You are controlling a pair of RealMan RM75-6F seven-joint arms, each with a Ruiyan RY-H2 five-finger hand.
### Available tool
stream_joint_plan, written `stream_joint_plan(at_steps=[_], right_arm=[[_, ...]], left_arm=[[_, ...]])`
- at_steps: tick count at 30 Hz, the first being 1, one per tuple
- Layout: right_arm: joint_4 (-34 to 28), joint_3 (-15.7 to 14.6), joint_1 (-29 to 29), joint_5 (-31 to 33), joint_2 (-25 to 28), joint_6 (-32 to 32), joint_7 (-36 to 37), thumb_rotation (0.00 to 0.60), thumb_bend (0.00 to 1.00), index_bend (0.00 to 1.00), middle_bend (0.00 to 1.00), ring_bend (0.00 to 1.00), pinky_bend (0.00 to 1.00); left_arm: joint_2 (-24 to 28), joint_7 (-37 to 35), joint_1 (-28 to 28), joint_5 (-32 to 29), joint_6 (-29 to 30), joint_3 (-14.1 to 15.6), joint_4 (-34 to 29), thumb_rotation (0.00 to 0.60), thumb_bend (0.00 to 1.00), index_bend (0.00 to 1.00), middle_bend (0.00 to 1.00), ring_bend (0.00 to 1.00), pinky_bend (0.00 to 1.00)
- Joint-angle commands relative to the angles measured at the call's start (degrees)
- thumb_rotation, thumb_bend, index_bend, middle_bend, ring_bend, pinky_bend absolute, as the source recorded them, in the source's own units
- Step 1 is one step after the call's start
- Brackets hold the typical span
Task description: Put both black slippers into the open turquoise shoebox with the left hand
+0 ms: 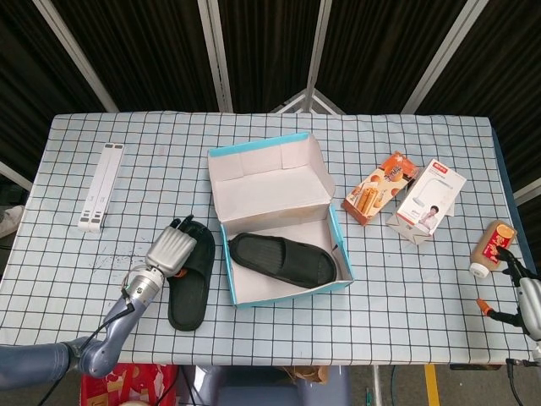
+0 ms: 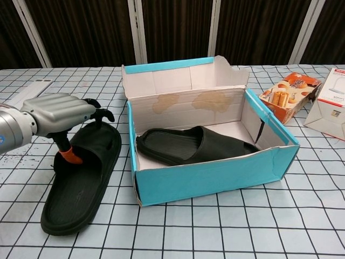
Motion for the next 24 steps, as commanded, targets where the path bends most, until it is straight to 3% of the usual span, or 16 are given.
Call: stream_joint_plan(at_steps=[1, 8, 18, 24], right_arm=[[0.0, 0.0, 0.0, 0.0, 0.0, 0.0, 0.0, 0.6, 0.23, 0.12, 0.22, 0.31, 0.33], [0.0, 0.0, 0.0, -0.1, 0.0, 0.0, 0.1, 0.6, 0.23, 0.12, 0.22, 0.31, 0.33], [-0.1, 0.0, 0.0, 0.0, 0.1, -0.1, 0.2, 0.6, 0.23, 0.12, 0.22, 0.31, 0.33], [0.0, 0.0, 0.0, 0.1, 0.1, -0.1, 0.3, 0.6, 0.23, 0.12, 0.22, 0.31, 0.33]], left_arm=[[-0.1, 0.1, 0.0, 0.1, 0.1, 0.0, 0.1, 0.575, 0.25, 0.19, 0.31, 0.08, 0.2], [0.0, 1.2, 0.0, 0.7, 0.5, 0.4, 0.2, 0.6, 0.43, 0.24, 0.37, 0.07, 0.2], [1.5, 1.9, 0.5, 0.8, 1.5, 0.4, -1.1, 0.6, 0.46, 0.26, 0.45, 0.07, 0.2], [5.9, 3.8, 1.8, 4.9, 6.4, 0.8, -6.0, 0.6, 0.48, 0.27, 0.45, 0.07, 0.2]])
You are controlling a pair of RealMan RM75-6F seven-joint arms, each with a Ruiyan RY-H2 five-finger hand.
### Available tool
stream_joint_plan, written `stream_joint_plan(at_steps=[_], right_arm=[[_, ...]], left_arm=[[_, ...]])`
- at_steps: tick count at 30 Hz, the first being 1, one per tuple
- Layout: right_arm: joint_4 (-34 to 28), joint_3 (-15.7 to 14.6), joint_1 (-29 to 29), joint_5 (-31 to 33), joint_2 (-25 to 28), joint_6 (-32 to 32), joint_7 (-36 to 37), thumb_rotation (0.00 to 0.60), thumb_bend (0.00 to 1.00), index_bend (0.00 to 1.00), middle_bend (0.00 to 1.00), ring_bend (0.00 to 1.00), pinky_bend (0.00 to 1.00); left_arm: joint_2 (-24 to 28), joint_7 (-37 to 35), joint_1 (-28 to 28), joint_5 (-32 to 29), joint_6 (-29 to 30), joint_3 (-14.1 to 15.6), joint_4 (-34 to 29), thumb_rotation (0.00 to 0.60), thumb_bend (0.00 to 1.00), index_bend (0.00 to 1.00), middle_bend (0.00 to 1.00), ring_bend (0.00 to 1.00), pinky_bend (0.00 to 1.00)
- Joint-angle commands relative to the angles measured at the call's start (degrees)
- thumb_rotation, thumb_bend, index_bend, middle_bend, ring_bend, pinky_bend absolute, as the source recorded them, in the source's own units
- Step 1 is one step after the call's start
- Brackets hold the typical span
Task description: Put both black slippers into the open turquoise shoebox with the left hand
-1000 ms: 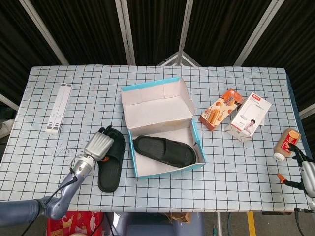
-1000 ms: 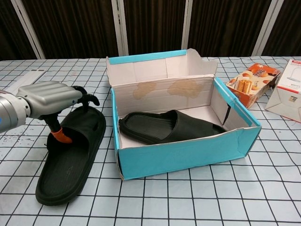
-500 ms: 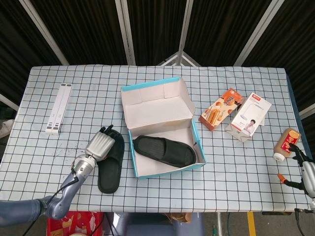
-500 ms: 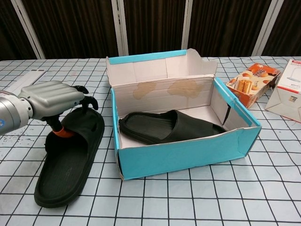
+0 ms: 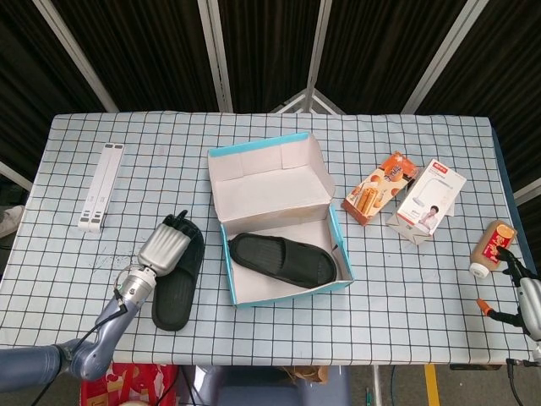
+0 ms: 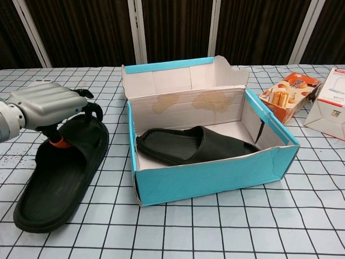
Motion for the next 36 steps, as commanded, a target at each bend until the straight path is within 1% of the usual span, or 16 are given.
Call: stream_joint_plan(at_steps=[1, 3, 7, 11, 14, 16, 18, 22, 27, 31, 36], right_arm=[[0.0, 0.0, 0.0, 0.0, 0.0, 0.0, 0.0, 0.6, 0.23, 0.12, 0.22, 0.31, 0.33], [0.0, 0.0, 0.0, -0.1, 0.0, 0.0, 0.0, 0.6, 0.23, 0.12, 0.22, 0.31, 0.33], [-0.2, -0.1, 0.0, -0.3, 0.0, 0.1, 0.0, 0.6, 0.23, 0.12, 0.22, 0.31, 0.33], [-0.4, -0.1, 0.2, -0.3, 0.0, -0.1, -0.2, 0.6, 0.23, 0.12, 0.22, 0.31, 0.33], [-0.5, -0.1, 0.3, -0.4, -0.1, -0.3, -0.4, 0.6, 0.23, 0.12, 0.22, 0.31, 0.33], [-0.6, -0.1, 0.4, -0.4, -0.1, -0.4, -0.4, 0.6, 0.23, 0.12, 0.22, 0.31, 0.33], [-0.6, -0.1, 0.5, -0.5, -0.1, -0.5, -0.3, 0.6, 0.23, 0.12, 0.22, 0.31, 0.33], [-0.2, -0.1, 0.4, -0.3, -0.1, -0.5, 0.1, 0.6, 0.23, 0.12, 0.22, 0.31, 0.33], [0.3, 0.0, 0.2, 0.0, 0.0, -0.4, 0.9, 0.6, 0.23, 0.12, 0.22, 0.31, 0.33], [0.3, -0.1, 0.1, -0.3, 0.2, -0.2, 1.4, 0.6, 0.23, 0.12, 0.22, 0.31, 0.33], [0.5, -0.2, -0.2, -0.4, 0.4, 0.1, 2.1, 0.6, 0.23, 0.12, 0.22, 0.31, 0.33]], left_arm=[[3.6, 2.5, 1.1, 4.0, 4.5, 0.6, -3.7, 0.6, 0.48, 0.27, 0.45, 0.07, 0.2], [6.2, 5.1, 1.8, 6.1, 7.4, 1.0, -6.1, 0.6, 0.48, 0.27, 0.45, 0.07, 0.19], [12.0, 13.3, 2.9, 12.2, 13.4, 2.1, -9.9, 0.6, 0.48, 0.28, 0.45, 0.07, 0.19], [17.7, 20.3, 2.9, 19.2, 15.9, 3.3, -13.8, 0.6, 0.48, 0.28, 0.45, 0.07, 0.19], [20.4, 24.0, 1.3, 23.2, 15.4, 2.1, -15.8, 0.6, 0.48, 0.28, 0.45, 0.07, 0.19], [21.5, 25.9, -0.8, 25.3, 13.9, 0.2, -17.0, 0.6, 0.48, 0.29, 0.45, 0.07, 0.19], [21.6, 26.0, -2.9, 26.3, 11.9, -1.7, -17.8, 0.6, 0.48, 0.29, 0.45, 0.07, 0.19], [19.4, 25.5, -9.2, 27.7, 6.2, -7.1, -17.5, 0.6, 0.48, 0.3, 0.45, 0.07, 0.19], [14.3, 24.4, -15.9, 27.4, 0.5, -12.0, -14.7, 0.6, 0.47, 0.3, 0.45, 0.07, 0.19], [8.4, 21.1, -20.2, 27.7, -2.2, -13.9, -9.8, 0.6, 0.48, 0.31, 0.45, 0.07, 0.19], [2.6, 15.8, -23.1, 27.1, -5.0, -13.8, -4.3, 0.6, 0.47, 0.31, 0.45, 0.07, 0.19]])
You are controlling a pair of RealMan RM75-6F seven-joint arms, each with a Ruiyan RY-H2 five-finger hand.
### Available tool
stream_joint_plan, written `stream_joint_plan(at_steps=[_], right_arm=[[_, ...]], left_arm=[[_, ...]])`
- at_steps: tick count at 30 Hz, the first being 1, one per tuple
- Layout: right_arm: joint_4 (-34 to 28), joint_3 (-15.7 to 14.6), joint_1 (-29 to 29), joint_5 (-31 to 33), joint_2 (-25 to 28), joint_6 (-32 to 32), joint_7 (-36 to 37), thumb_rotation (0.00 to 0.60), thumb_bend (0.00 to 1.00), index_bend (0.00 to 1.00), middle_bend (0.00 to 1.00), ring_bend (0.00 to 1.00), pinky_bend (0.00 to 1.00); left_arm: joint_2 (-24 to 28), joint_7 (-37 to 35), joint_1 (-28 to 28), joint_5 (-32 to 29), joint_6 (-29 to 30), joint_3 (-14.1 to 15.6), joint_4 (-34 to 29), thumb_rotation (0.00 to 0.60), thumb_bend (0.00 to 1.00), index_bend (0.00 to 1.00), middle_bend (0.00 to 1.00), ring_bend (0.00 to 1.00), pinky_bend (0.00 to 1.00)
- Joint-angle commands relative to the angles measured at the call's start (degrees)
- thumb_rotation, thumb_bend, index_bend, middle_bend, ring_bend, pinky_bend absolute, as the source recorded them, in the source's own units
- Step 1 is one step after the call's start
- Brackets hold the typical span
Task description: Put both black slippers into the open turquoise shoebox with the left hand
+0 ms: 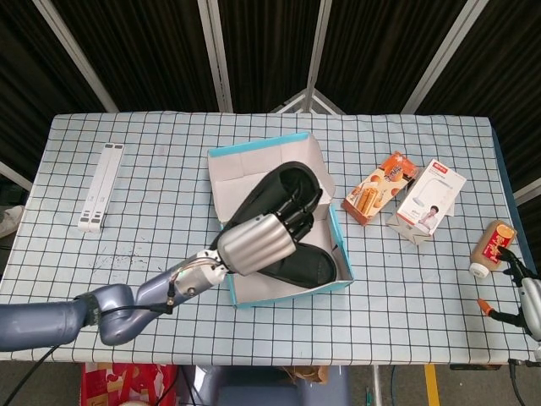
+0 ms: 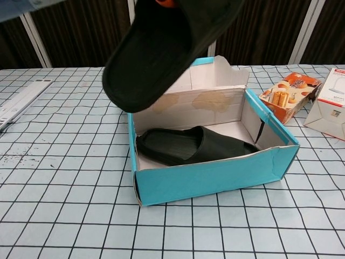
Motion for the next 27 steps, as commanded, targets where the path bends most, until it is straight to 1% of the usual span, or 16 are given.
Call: stream_joint_plan(at_steps=[1, 7, 10, 15, 21, 27], right_arm=[[0.1, 0.0, -0.1, 0.1, 0.0, 0.1, 0.2, 0.6, 0.23, 0.12, 0.22, 0.31, 0.33], [0.2, 0.0, -0.2, 0.2, 0.2, -0.1, 0.6, 0.6, 0.23, 0.12, 0.22, 0.31, 0.33], [0.2, 0.0, -0.1, 0.3, 0.2, -0.3, 0.4, 0.6, 0.23, 0.12, 0.23, 0.31, 0.33], [0.2, 0.0, 0.0, 0.6, 0.2, -0.7, 0.3, 0.6, 0.23, 0.12, 0.23, 0.31, 0.33], [0.2, 0.1, 0.0, 0.8, 0.2, -0.9, 0.4, 0.6, 0.23, 0.12, 0.23, 0.31, 0.33], [0.0, 0.0, 0.0, 0.6, 0.4, -0.9, 0.7, 0.6, 0.23, 0.12, 0.23, 0.31, 0.33]], left_arm=[[-4.1, -4.1, -2.7, -0.3, -2.9, -0.2, 4.5, 0.6, 0.46, 0.31, 0.45, 0.07, 0.19], [-10.1, -10.7, -3.8, -0.3, -3.2, 1.2, 12.2, 0.6, 0.46, 0.31, 0.45, 0.07, 0.19], [-14.0, -16.1, -3.5, -0.3, -2.9, 2.8, 16.4, 0.6, 0.46, 0.31, 0.45, 0.07, 0.19], [-18.1, -21.2, -3.5, 1.6, -2.7, 5.3, 23.2, 0.6, 0.46, 0.3, 0.45, 0.07, 0.19], [-22.0, -28.7, -4.1, 4.5, -0.5, 6.3, 28.3, 0.6, 0.46, 0.3, 0.44, 0.08, 0.19], [-24.4, -31.2, -4.8, 5.7, -0.8, 7.0, 31.4, 0.6, 0.44, 0.3, 0.44, 0.08, 0.19]])
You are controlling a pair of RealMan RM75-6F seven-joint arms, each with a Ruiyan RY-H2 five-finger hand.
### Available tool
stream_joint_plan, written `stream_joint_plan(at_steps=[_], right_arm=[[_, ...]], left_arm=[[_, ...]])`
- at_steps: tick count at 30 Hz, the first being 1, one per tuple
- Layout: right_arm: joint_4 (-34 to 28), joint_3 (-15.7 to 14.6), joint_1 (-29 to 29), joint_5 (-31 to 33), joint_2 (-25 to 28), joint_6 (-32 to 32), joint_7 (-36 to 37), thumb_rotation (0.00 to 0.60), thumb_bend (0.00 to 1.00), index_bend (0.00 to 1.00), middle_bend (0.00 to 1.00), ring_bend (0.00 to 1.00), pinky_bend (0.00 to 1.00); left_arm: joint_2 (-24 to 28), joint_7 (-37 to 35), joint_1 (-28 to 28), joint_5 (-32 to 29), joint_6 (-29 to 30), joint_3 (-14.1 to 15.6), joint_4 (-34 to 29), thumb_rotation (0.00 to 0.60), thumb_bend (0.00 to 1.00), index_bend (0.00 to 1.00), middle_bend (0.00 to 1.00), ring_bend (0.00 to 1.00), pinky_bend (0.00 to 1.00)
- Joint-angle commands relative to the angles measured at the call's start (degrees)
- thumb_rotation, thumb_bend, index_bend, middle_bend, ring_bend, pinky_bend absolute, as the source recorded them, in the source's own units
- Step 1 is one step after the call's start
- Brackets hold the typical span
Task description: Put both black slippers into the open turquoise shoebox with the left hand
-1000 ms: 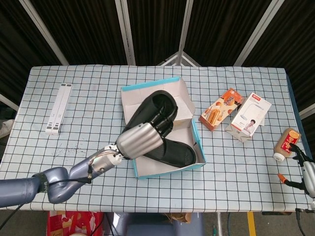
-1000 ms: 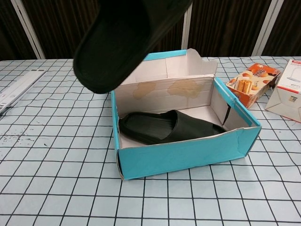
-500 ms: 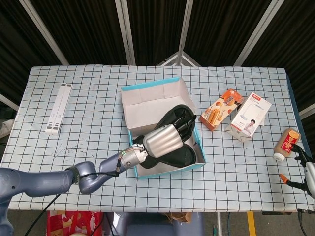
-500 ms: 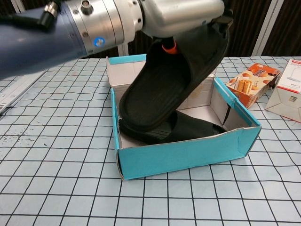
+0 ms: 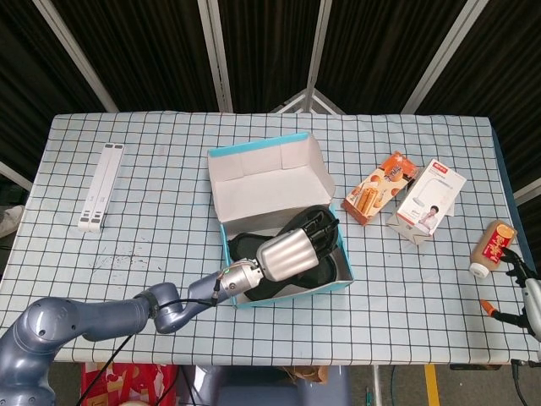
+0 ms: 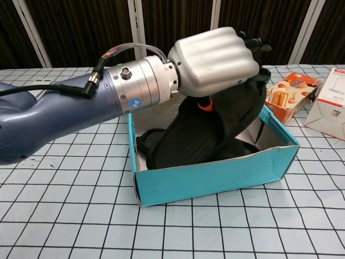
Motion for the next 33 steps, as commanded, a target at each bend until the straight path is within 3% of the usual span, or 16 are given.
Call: stream_joint_plan(at_steps=[1, 13, 22, 33], right_arm=[[-0.1, -0.1, -0.1, -0.1, 0.1, 0.1, 0.1, 0.6, 0.23, 0.12, 0.23, 0.31, 0.33], [0.2, 0.0, -0.3, -0.2, 0.2, 0.3, 1.2, 0.6, 0.23, 0.12, 0.23, 0.31, 0.33], [-0.2, -0.1, 0.0, -0.1, 0.3, -0.4, 0.4, 0.6, 0.23, 0.12, 0.24, 0.31, 0.33], [0.2, -0.2, 0.1, 0.2, 0.4, -1.0, 1.3, 0.6, 0.23, 0.12, 0.24, 0.31, 0.33]], left_arm=[[-1.3, -1.2, -0.4, 0.5, -0.3, 0.6, 1.2, 0.6, 0.44, 0.3, 0.44, 0.08, 0.19], [-4.0, -4.7, 2.3, 0.9, 2.3, 2.5, 6.2, 0.6, 0.44, 0.31, 0.48, 0.1, 0.19], [-7.8, -8.5, 3.9, -1.3, -0.5, 3.7, 11.5, 0.6, 0.44, 0.29, 0.47, 0.12, 0.19], [-11.2, -11.2, 4.3, -3.5, -3.4, 3.1, 15.0, 0.6, 0.43, 0.25, 0.42, 0.12, 0.19]])
